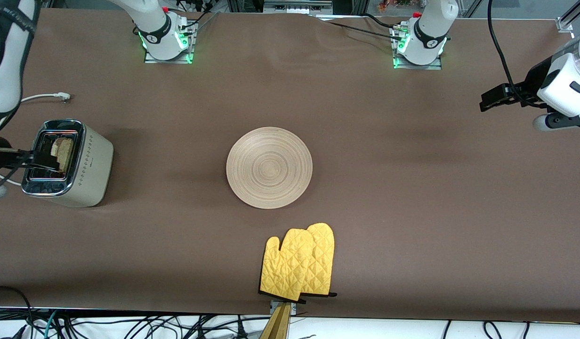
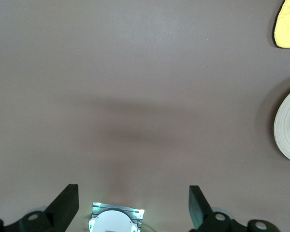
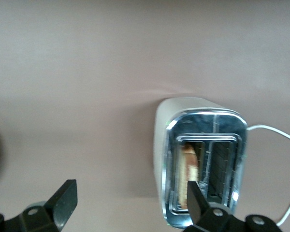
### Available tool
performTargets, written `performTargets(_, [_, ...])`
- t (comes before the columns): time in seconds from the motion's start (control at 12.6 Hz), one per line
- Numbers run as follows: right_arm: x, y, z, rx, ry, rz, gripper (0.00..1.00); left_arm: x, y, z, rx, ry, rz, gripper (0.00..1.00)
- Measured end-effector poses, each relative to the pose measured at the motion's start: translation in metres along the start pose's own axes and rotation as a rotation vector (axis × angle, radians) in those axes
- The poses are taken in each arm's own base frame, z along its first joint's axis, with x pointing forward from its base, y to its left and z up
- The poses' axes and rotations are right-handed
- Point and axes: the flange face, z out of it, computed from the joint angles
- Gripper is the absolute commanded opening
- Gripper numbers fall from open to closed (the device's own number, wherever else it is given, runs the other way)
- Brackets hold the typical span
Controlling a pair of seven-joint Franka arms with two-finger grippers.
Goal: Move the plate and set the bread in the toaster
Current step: 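Raise the right gripper up away from the toaster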
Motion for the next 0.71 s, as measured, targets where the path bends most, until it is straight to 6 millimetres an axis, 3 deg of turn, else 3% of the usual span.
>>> performTargets(0.24, [0.002,-0.052,-0.002,0.001,0.000,-0.077,1.00,0.000,0.000,0.000,0.000,0.000,0.000,1.00])
performTargets(0.4, [-0.003,-0.070,-0.008,0.040,0.009,-0.124,1.00,0.000,0.000,0.000,0.000,0.000,0.000,1.00])
performTargets(0.71, [-0.039,-0.031,-0.042,0.043,0.104,-0.151,1.00,0.000,0.000,0.000,0.000,0.000,0.000,1.00])
